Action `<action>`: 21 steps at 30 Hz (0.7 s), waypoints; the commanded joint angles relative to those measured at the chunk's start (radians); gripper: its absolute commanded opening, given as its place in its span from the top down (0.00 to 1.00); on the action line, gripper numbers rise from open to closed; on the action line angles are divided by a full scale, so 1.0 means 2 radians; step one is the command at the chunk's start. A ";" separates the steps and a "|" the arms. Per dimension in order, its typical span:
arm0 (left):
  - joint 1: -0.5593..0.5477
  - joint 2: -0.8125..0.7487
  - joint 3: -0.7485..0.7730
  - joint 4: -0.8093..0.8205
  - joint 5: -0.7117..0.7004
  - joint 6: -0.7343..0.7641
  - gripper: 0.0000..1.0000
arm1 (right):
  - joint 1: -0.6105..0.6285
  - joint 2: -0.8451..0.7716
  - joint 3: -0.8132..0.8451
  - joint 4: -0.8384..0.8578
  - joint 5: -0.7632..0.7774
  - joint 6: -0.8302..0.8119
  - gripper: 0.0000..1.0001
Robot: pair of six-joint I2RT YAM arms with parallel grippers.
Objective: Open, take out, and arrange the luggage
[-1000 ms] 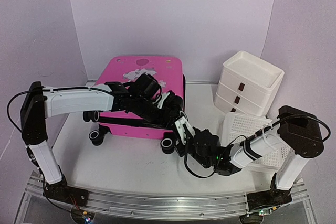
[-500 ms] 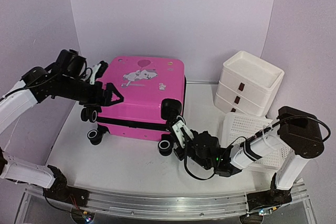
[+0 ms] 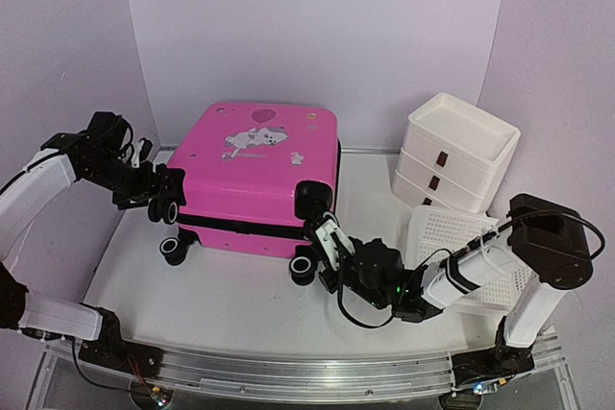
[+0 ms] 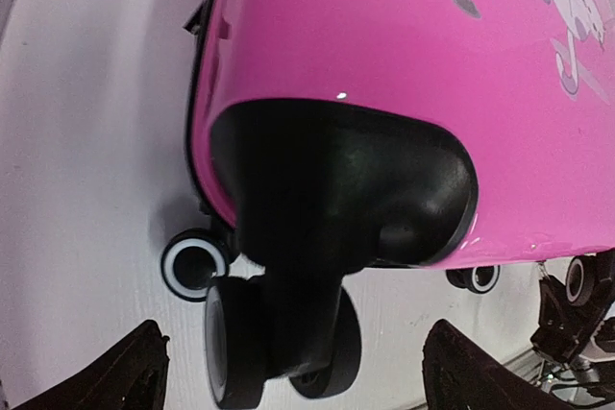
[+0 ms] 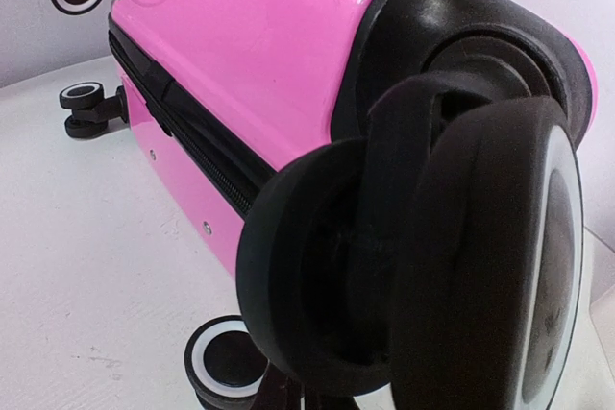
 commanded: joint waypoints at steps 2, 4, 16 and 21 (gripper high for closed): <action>0.001 0.028 -0.020 0.041 0.122 0.029 0.24 | -0.004 -0.022 0.000 0.022 -0.056 0.001 1.00; 0.000 0.028 -0.032 0.044 0.135 0.030 0.31 | -0.011 -0.024 0.002 0.016 -0.066 0.003 1.00; -0.134 -0.010 -0.094 0.183 0.151 -0.120 0.73 | -0.015 -0.024 0.050 -0.068 -0.139 -0.014 1.00; -0.224 -0.009 -0.118 0.303 0.112 -0.214 0.78 | -0.004 0.004 0.084 -0.070 -0.147 0.013 1.00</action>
